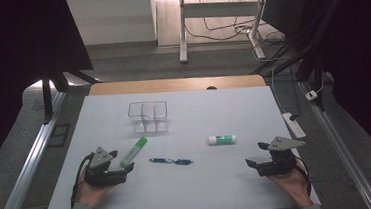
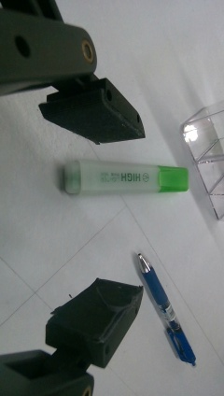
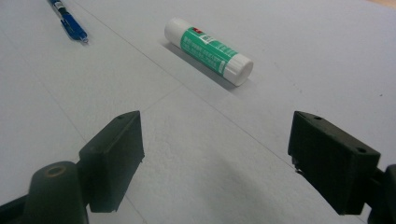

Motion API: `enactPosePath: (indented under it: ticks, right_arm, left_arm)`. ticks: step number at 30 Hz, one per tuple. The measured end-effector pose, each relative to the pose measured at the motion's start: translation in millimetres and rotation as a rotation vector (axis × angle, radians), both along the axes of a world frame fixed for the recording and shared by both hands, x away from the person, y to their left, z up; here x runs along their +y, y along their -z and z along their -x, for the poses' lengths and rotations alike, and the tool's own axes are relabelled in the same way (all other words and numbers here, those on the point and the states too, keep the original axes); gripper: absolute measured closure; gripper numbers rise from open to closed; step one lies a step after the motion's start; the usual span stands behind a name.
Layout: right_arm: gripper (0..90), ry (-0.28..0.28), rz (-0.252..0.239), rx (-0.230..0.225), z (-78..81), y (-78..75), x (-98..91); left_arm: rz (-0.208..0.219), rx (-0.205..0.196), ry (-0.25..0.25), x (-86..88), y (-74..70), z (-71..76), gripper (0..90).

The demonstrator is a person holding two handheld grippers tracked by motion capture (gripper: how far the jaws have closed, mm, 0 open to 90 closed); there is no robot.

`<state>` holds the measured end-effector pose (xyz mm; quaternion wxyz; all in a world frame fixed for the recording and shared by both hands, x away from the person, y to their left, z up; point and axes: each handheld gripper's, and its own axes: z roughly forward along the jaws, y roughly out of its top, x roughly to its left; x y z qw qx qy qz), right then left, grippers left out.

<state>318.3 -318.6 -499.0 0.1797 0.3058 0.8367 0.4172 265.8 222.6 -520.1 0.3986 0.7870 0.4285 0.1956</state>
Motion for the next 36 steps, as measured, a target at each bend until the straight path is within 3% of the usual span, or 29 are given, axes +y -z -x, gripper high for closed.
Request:
enactPosePath:
  ticks: [36]
  right_arm:
    - [21.2, 0.023, 0.001, -0.01, -3.3, -5.3, 0.0]
  left_arm:
    - [0.009, 0.028, -0.01, 0.9, -2.6, -4.7, 24.5]
